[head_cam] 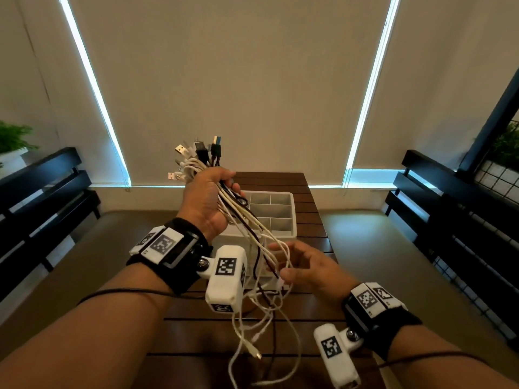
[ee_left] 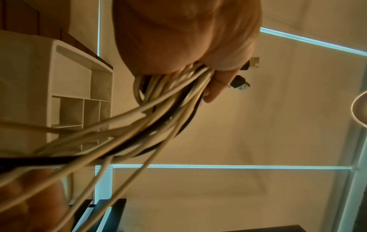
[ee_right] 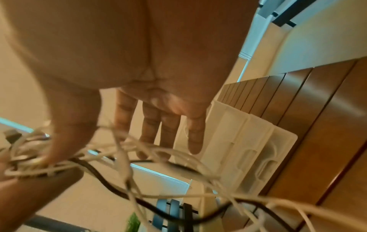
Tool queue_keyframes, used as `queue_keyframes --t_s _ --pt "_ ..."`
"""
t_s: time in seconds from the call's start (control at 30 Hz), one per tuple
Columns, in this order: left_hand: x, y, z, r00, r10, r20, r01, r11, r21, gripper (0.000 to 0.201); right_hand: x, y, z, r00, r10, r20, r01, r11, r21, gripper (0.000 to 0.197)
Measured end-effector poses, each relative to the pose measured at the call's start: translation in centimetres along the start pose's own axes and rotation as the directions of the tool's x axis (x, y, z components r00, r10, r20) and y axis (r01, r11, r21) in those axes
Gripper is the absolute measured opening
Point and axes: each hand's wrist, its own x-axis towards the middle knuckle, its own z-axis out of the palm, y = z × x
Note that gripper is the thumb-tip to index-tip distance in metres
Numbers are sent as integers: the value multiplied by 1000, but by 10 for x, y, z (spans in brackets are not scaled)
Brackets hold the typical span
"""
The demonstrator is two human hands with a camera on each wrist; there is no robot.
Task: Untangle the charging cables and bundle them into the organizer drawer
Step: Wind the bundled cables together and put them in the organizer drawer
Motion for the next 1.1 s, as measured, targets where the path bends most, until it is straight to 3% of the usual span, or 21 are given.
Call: queue_keyframes --t_s 0.27,0.37,0.5,0.53,0.6,0.67,0.77,0.8,0.9,0.97,1.03,1.1 --pt "0 1 9 999 34 40 -35 999 19 24 18 -10 6 971 -164 -171 147 983 -109 23" --pt "4 6 6 999 35 32 -35 999 18 24 19 -9 2 940 -220 -261 176 968 -179 29" --pt "4 13 5 999 32 41 -31 1000 -1 26 14 1 -6 942 -182 -282 198 980 30 27" --pt "4 15 5 998 32 46 -32 999 -8 26 13 3 -7 948 -181 -260 184 983 -12 24" --pt "3 14 6 998 24 63 -23 1000 -6 26 11 8 -8 963 -201 -181 141 944 -298 21" --pt "1 9 8 996 -1 91 1 1000 2 29 10 8 -5 979 -187 -78 108 808 -580 20" --pt "0 2 10 990 -32 137 26 999 43 34 9 4 -4 992 -123 -9 82 714 -695 9" --pt "-1 2 10 987 -40 153 29 997 74 35 8 1 -7 992 -119 -30 66 719 -692 5" --pt "-3 -3 8 979 -58 196 18 980 200 34 7 -14 -12 977 -159 -142 82 894 -440 47" --pt "-7 -10 10 973 -68 222 16 973 229 28 10 -29 -3 985 -154 -71 136 967 -217 65" --pt "-11 -19 14 962 -87 260 31 976 215 19 18 -40 15 993 -119 6 117 967 -226 74" --pt "-15 -24 19 950 -114 291 55 978 202 14 27 -41 30 996 -82 26 86 967 -240 66"
